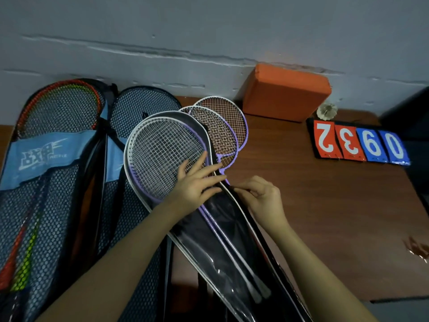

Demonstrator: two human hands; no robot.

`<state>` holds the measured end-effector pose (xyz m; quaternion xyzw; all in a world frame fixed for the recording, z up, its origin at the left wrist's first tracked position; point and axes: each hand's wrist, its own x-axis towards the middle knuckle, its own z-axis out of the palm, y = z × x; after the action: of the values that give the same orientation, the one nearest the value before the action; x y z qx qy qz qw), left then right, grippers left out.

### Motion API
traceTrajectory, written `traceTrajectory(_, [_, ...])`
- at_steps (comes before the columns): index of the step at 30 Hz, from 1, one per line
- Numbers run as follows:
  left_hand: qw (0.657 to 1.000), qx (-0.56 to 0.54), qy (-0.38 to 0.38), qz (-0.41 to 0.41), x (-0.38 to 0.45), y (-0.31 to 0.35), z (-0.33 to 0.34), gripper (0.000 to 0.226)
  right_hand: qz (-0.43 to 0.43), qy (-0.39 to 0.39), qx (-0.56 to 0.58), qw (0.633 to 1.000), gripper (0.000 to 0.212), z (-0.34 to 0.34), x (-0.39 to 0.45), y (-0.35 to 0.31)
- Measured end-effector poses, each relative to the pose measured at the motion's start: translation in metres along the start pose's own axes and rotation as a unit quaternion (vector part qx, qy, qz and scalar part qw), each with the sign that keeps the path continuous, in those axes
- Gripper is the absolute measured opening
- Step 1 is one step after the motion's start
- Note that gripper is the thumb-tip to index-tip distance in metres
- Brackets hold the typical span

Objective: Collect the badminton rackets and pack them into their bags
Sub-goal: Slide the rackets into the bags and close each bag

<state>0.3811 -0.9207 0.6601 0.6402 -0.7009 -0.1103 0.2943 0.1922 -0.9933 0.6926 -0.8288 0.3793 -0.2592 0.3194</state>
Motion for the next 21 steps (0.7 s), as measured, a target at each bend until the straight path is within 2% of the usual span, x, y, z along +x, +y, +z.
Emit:
traceTrajectory(6, [0.991, 0.063, 0.115, -0.024, -0.002, 0.018, 0.016, 0.028, 0.042, 0.003, 0.124, 0.991, 0.011, 0.000, -0.003, -0.010])
traceTrajectory(8, [0.990, 0.079, 0.115, -0.029, -0.001, 0.017, 0.015, 0.028, 0.031, -0.002, 0.107, 0.994, 0.009, -0.001, -0.002, -0.007])
traceTrajectory(12, [0.988, 0.062, 0.125, -0.066, 0.005, 0.011, 0.013, 0.029, -0.026, -0.011, -0.018, 0.999, 0.006, -0.011, -0.006, 0.015])
traceTrajectory(17, [0.981, 0.046, 0.113, -0.152, 0.016, 0.008, 0.015, 0.028, -0.061, -0.036, -0.036, 0.997, 0.014, -0.035, -0.033, 0.039])
traceTrajectory(21, [0.970, 0.079, 0.063, -0.222, 0.024, 0.021, 0.019, 0.027, -0.071, -0.041, -0.045, 0.996, 0.013, -0.049, -0.050, 0.047])
